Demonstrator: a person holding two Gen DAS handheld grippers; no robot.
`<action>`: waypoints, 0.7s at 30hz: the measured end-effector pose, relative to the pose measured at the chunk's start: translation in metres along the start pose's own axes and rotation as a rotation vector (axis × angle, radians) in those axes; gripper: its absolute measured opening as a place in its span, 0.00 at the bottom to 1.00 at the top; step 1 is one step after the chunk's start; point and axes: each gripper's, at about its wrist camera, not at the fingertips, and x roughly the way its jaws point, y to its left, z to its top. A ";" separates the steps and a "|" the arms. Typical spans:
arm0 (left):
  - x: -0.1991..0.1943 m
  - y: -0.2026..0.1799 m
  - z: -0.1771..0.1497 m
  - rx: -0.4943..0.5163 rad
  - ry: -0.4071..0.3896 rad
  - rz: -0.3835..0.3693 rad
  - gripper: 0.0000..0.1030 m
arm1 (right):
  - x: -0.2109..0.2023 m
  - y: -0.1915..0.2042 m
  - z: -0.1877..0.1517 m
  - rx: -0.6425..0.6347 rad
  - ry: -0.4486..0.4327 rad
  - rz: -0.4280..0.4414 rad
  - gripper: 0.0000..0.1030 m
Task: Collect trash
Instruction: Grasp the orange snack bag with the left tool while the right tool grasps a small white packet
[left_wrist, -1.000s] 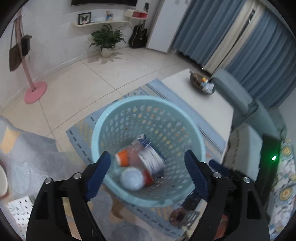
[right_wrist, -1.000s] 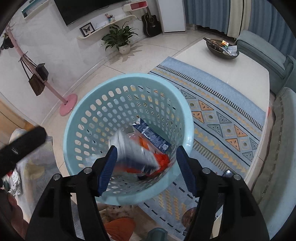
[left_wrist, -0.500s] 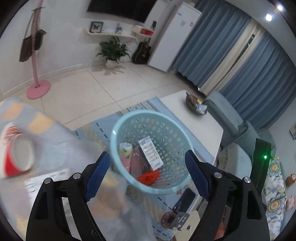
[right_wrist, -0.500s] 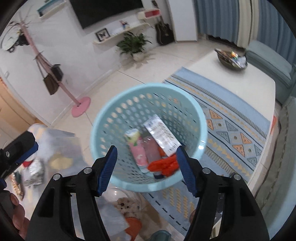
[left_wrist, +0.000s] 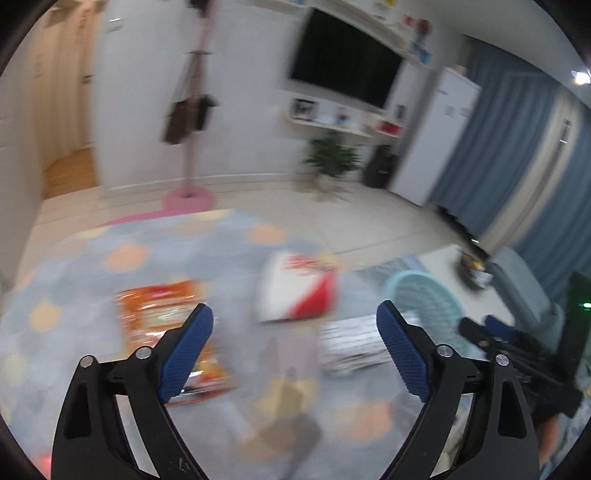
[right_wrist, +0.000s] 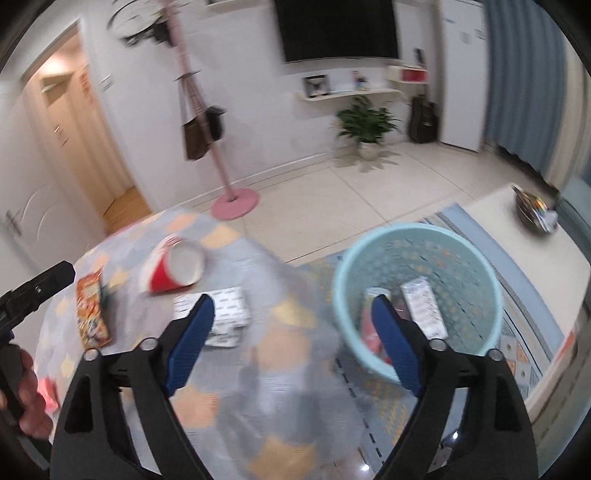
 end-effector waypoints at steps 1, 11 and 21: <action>0.000 0.010 -0.001 -0.013 0.006 0.020 0.86 | 0.005 0.013 -0.001 -0.024 0.010 0.020 0.85; 0.015 0.106 -0.023 -0.203 0.034 0.019 0.85 | 0.038 0.082 -0.024 -0.178 0.070 0.066 0.86; 0.057 0.090 -0.027 -0.152 0.107 0.047 0.65 | 0.060 0.068 -0.021 -0.139 0.152 0.092 0.86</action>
